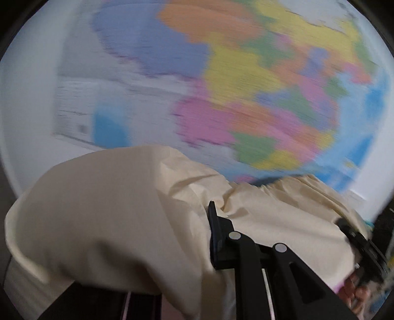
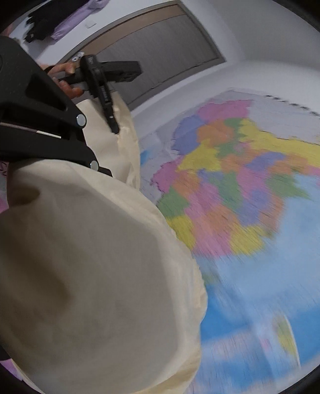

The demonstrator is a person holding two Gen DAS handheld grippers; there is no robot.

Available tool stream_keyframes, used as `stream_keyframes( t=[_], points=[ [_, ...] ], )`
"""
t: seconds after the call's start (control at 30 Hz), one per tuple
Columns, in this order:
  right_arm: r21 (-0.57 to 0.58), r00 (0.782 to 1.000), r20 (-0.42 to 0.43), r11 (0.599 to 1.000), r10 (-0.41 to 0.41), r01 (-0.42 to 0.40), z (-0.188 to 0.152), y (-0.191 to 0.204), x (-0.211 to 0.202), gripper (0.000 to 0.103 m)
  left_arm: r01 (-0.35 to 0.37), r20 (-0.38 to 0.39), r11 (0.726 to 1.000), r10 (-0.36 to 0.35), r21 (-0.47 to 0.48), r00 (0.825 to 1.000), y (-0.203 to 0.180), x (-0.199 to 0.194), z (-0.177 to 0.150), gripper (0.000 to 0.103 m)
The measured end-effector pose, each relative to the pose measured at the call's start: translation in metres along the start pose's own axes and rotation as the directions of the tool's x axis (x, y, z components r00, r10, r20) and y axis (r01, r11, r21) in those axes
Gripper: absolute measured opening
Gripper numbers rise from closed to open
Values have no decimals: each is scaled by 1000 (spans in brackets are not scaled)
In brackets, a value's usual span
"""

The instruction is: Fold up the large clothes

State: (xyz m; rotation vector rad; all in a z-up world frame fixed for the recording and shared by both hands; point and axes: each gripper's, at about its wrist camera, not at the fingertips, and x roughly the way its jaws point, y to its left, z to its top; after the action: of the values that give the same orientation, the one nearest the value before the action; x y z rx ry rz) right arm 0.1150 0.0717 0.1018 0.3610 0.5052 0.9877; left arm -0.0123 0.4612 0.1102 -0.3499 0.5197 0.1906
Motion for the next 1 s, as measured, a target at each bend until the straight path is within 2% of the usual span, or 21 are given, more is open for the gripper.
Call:
stream_keyframes(
  t=[0.07,0.17,0.23,0.33,0.37,0.43,0.53,0.6,0.67,0.73,0.83,0.93,1.0],
  points=[
    [-32,1000,-15,999,20,-21,-8,15,41,12,-97,34,995,97,-3,995,30,13,9,13],
    [-79,998,-63,996,27,-32,-29,33,84,12,-173,39,984,174,-41,984,70,33,16,13],
    [-69,990,-132,996,38,-48,-53,38,118,12,-200,21,977,202,-81,979,104,46,12,13],
    [-31,971,-236,999,26,-35,-91,30,155,12,-240,-38,965,237,-106,971,152,77,-13,13],
    [-15,960,-281,1000,22,-27,-104,25,165,13,-262,-81,959,254,-111,964,168,92,-29,13],
    [15,941,-339,1000,12,-7,-128,14,176,19,-288,-151,947,267,-141,952,192,112,-55,16],
    [46,926,-376,999,38,-22,-140,9,170,32,-244,-161,943,211,-225,964,220,115,-78,26],
    [59,915,-397,997,64,-44,-138,8,160,46,-222,-167,939,183,-261,969,230,113,-83,27],
    [56,899,-430,997,76,-58,-135,8,147,54,-212,-174,936,167,-283,971,235,109,-84,29],
    [54,893,-442,996,82,-65,-131,3,121,63,-222,-184,933,174,-284,967,237,107,-83,32],
    [9,890,-453,999,50,-52,-127,-1,82,64,-244,-193,931,196,-271,961,237,100,-83,37],
    [-89,910,-414,996,-27,-11,-122,-6,44,65,-244,-193,929,194,-279,962,239,84,-84,46],
    [-118,923,-382,993,-47,1,-116,-10,25,60,-196,-169,944,154,-267,973,239,67,-86,51]
  ],
)
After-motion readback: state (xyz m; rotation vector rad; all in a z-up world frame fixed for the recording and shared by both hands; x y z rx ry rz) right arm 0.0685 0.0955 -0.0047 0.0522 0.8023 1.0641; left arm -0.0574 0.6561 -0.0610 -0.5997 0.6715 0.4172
